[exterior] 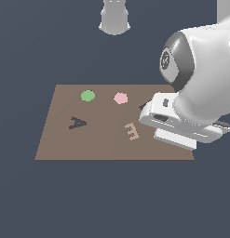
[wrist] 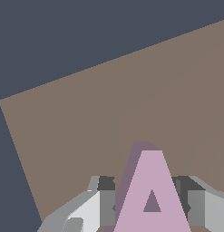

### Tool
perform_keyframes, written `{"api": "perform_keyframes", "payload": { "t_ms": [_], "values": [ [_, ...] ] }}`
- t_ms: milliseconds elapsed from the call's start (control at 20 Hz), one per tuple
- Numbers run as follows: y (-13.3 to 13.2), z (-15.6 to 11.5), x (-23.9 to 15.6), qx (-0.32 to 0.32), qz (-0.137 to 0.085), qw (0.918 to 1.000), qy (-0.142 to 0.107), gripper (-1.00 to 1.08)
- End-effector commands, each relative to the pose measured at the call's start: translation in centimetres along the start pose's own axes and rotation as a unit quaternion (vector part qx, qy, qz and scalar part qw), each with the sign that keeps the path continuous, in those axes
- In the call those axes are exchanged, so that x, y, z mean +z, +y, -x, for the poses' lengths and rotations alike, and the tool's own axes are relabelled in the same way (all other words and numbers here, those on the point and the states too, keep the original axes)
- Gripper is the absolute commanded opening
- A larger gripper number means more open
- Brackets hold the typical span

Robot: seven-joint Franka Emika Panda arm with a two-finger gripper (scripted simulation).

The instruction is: Insert a designated object into the corresponding slot on a board.

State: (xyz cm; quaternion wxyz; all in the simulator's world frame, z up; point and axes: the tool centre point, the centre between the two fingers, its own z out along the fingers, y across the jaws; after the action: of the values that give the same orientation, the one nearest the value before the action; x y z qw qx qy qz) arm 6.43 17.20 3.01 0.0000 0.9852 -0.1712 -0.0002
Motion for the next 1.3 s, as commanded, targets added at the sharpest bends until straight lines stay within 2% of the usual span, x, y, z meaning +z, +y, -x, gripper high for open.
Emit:
{"api": "perform_keyframes", "payload": {
  "t_ms": [0, 750, 1250],
  "values": [
    [0.0, 0.0, 0.0, 0.000, 0.000, 1.0000, 0.000, -1.00],
    [0.2, 0.1, -0.3, -0.005, 0.000, 1.0000, 0.000, -1.00],
    [1.8, 1.5, -0.3, -0.062, 0.000, 0.9980, 0.000, -1.00]
  ]
}}
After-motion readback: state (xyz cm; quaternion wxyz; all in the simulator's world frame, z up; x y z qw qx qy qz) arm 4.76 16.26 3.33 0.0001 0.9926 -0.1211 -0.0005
